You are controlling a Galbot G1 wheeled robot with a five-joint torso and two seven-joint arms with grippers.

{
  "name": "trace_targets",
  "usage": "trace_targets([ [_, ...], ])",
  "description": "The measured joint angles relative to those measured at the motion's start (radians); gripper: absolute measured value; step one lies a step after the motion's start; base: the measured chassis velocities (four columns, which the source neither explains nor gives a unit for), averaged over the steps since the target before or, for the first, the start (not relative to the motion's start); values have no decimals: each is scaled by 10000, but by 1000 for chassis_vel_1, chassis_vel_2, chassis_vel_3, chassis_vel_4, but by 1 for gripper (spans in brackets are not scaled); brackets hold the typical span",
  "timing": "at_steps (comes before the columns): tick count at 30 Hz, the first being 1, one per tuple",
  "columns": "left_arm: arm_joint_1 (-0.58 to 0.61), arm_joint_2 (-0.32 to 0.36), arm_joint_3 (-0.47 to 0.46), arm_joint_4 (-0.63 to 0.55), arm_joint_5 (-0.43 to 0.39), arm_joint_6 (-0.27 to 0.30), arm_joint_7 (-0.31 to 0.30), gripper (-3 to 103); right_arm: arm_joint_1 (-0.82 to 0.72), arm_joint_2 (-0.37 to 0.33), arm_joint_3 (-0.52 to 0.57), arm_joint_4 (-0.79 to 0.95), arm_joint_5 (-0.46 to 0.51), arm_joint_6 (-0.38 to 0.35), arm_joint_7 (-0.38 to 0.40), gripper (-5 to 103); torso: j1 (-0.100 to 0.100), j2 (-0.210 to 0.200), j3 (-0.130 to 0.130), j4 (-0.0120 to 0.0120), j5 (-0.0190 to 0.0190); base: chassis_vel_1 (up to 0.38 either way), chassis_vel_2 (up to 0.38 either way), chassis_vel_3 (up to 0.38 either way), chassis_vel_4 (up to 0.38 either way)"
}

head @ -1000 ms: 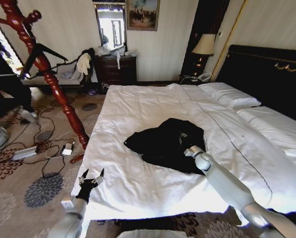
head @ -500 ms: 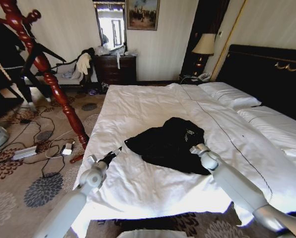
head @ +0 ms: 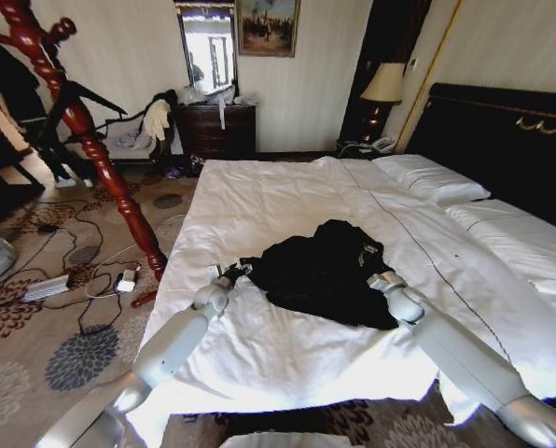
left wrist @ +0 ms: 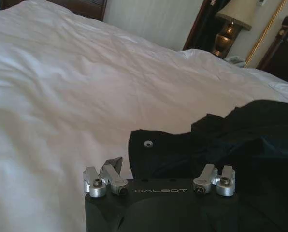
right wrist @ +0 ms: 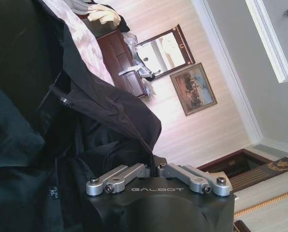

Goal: Pick up the clothes from the bed and hang them on the clothes hanger.

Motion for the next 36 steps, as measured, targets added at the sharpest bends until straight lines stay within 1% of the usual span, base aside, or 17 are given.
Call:
trace_targets([
  [2,-77,-96,240,123,277,-83,105,70,-83,-10,128,2,-15,22,19,0,-1,0,0,2,0,0,0,0,0],
  [3,-77,-96,240,123,277,-83,105,70,-83,-10,128,2,-15,22,19,0,-1,0,0,2,0,0,0,0,0],
  [6,-108,-225,378,229,742,-338,223,54,-231,-63,317,55,-55,76,31,0,-2,1,0,0,0,0,0,0,0],
  [7,-115,-250,400,229,779,-368,220,48,-286,-90,369,87,-57,88,31,0,-1,1,0,0,0,0,0,0,0],
  [8,-115,-250,400,229,779,-368,220,48,-286,-90,369,87,-57,88,31,0,-1,1,0,0,0,0,0,0,0],
  [10,-150,-299,434,215,801,-402,142,37,-388,-147,482,152,-56,117,33,0,-2,1,0,0,-1,0,0,0,0],
  [15,-246,-349,414,-20,837,-466,-160,26,-542,-229,706,318,-20,156,44,0,-1,1,0,-1,-2,0,0,0,0],
  [16,-270,-272,345,-335,784,-484,-302,15,-633,-300,797,474,46,156,45,0,-1,1,0,-2,-1,0,0,0,0],
  [17,-284,-176,282,-563,743,-500,-401,11,-706,-389,877,618,127,153,46,0,-1,1,-1,-3,-1,0,0,0,0],
  [19,-292,-104,240,-711,709,-508,-462,11,-743,-431,922,700,176,139,45,0,-2,1,-1,-2,-2,0,0,0,0],
  [21,-305,269,51,-1408,418,-514,-652,2,-905,-705,1100,1167,499,89,-119,0,-2,1,-1,-4,-2,0,0,0,0],
  [23,-305,486,-52,-1736,255,-515,-770,1,-968,-894,1140,1484,749,78,-255,0,-2,1,-1,-1,-1,0,0,0,0],
  [27,-306,1205,-562,-2835,-198,-501,-1064,0,-1005,-1509,1270,2663,2079,-85,-558,0,-2,2,-1,2,-3,0,0,0,0],
  [28,-306,1205,-562,-2835,-198,-501,-1064,0,-1005,-1509,1270,2663,2079,-85,-558,0,-2,2,-1,2,-3,0,0,0,0],
  [32,-523,2026,-1280,-4257,-1001,-362,-1511,0,-809,-2168,1450,3999,3900,-957,-653,0,-1,2,-1,0,-5,0,0,0,0],
  [34,-619,2272,-1413,-4600,-1196,-326,-1574,0,-774,-2325,1514,4262,4269,-1115,-672,0,-2,2,-1,-1,-7,0,0,0,0],
  [36,-993,3164,-1778,-5594,-1741,-240,-1737,0,-715,-2829,1899,5140,5931,-1699,-685,0,-1,2,-1,-2,-3,0,0,0,0],
])
